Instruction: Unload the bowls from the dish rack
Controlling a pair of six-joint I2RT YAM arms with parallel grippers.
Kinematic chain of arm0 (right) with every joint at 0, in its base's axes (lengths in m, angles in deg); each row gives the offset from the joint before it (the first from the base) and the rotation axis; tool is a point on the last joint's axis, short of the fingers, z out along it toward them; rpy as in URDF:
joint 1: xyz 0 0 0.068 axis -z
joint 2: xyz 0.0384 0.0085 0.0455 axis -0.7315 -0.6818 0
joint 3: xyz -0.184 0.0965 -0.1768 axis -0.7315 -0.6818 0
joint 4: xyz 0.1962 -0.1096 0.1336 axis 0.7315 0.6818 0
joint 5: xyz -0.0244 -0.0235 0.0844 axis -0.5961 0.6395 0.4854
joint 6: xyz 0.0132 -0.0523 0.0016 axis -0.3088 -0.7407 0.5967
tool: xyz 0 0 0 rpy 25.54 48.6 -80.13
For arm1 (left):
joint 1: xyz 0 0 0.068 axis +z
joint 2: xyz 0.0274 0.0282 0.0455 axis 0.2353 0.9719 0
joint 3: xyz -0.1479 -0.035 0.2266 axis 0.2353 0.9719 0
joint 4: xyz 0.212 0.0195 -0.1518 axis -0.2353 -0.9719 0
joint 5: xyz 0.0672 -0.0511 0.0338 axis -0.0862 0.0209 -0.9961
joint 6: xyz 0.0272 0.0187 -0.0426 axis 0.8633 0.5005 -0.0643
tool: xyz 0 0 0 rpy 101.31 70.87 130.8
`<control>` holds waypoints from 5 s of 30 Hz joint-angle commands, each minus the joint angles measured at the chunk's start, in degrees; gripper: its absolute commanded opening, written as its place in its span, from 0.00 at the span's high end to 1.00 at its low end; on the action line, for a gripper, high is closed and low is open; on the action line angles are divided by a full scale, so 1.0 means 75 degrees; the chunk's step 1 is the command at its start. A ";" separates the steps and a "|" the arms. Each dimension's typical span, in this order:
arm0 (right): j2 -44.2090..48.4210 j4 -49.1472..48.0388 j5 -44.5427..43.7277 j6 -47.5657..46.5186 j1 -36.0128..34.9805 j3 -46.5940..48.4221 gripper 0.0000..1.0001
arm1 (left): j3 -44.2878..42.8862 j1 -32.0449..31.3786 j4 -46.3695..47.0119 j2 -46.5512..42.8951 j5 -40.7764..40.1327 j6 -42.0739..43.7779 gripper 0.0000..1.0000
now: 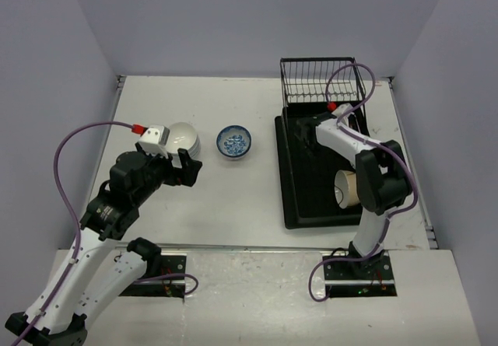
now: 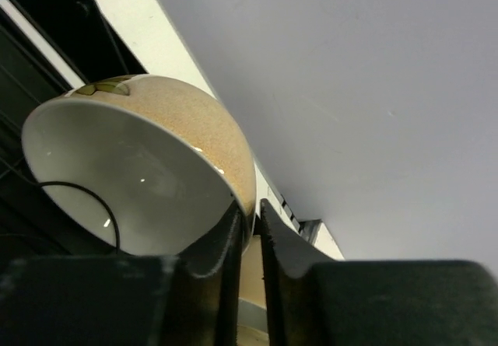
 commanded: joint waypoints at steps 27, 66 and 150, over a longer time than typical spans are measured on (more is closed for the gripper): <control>-0.0065 0.1651 -0.1154 0.1749 -0.0079 -0.0764 0.61 | -0.0002 -0.0017 0.0243 -0.0269 -0.0069 0.0155 0.00; -0.0066 0.1650 -0.1402 0.0472 -0.0700 0.0254 1.00 | -0.0002 -0.0017 0.0255 -0.0304 -0.0093 0.0143 0.00; 0.2233 -0.3213 0.6874 -0.5493 0.1830 -0.0377 0.04 | 0.0068 0.0065 0.0337 -0.0081 0.0259 0.0179 0.00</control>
